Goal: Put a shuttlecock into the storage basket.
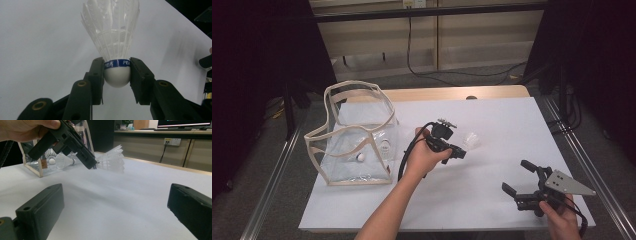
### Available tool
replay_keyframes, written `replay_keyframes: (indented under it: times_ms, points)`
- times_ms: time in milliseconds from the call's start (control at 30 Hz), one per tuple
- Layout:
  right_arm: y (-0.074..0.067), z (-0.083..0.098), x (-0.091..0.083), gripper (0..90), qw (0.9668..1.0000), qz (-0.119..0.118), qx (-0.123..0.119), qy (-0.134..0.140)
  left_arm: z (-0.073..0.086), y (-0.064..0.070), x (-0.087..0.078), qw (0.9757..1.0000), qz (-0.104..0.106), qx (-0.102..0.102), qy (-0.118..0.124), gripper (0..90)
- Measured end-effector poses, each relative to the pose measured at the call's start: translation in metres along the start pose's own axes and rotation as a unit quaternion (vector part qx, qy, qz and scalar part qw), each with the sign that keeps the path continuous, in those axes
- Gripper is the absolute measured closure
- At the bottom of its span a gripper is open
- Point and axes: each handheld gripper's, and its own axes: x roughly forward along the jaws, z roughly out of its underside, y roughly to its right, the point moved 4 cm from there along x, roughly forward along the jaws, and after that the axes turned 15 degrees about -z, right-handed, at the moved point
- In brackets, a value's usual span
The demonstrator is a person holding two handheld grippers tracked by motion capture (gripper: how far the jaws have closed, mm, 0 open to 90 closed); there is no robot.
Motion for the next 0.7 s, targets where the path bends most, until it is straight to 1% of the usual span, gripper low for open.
replay_keyframes:
  times_ms: [133,333,567,633,700]
  points:
    - [0.000,0.000,0.000,0.4,1.0000,0.000,0.000,0.000,-0.001,-0.002,-0.005,1.0000,0.003,-0.001,0.003,65.1]
    - [0.000,0.000,0.000,0.4,1.0000,0.000,0.001,-0.001,-0.002,-0.004,-0.013,1.0000,-0.001,0.003,0.000,65.1]
    - [-0.001,0.000,0.001,0.4,1.0000,0.000,-0.001,-0.001,-0.003,-0.007,-0.021,1.0000,-0.004,0.002,0.000,65.1]
    - [-0.001,0.000,0.001,0.4,1.0000,0.000,-0.001,-0.001,-0.003,-0.008,-0.024,1.0000,-0.002,0.004,-0.001,65.1]
    - [0.000,0.000,0.001,0.4,1.0000,0.000,-0.001,-0.002,-0.003,-0.008,-0.026,1.0000,-0.001,0.001,0.000,65.1]
